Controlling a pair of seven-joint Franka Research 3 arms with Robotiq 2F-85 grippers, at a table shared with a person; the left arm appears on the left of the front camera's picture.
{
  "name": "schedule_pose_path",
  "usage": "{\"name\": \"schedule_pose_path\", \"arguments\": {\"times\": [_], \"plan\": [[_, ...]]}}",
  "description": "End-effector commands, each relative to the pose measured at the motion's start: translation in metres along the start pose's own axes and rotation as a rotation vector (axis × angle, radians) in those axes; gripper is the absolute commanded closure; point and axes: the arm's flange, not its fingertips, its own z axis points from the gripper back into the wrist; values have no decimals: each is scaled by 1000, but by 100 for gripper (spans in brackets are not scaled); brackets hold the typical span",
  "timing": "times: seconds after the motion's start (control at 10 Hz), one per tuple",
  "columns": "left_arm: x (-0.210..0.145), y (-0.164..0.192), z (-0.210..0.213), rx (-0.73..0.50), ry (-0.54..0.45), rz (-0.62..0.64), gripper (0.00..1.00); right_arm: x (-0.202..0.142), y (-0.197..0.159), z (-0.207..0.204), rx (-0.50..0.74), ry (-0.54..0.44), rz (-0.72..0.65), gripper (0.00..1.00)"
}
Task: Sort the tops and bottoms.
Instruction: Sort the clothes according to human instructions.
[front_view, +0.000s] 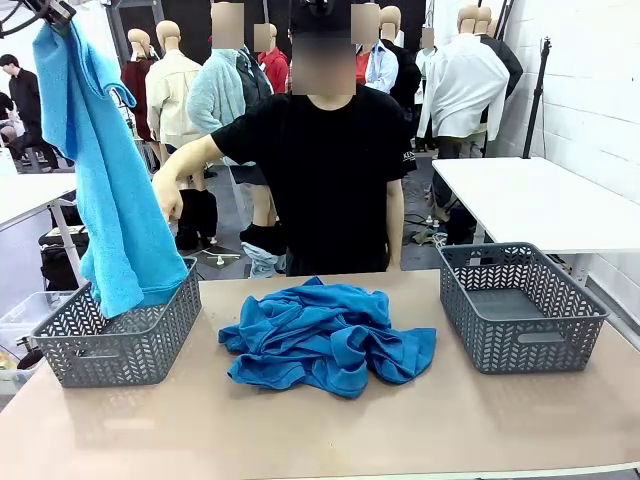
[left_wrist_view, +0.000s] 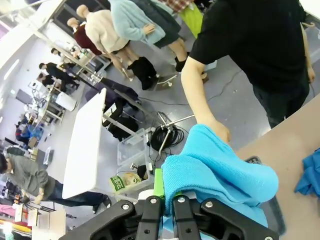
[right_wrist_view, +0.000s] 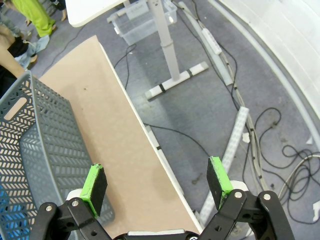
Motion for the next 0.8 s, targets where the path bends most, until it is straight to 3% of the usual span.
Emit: {"name": "schedule_pose_path", "arguments": {"times": [0.0, 0.4, 0.7], "plan": [[5, 5, 6, 13, -15, -11, 100, 0, 2, 1, -2, 6, -3, 0], [3, 1, 3, 3, -8, 0, 100, 0, 2, 1, -2, 6, -3, 0], [-52, 11, -53, -95, 93, 84, 100, 0, 2, 1, -2, 6, -3, 0]]}}
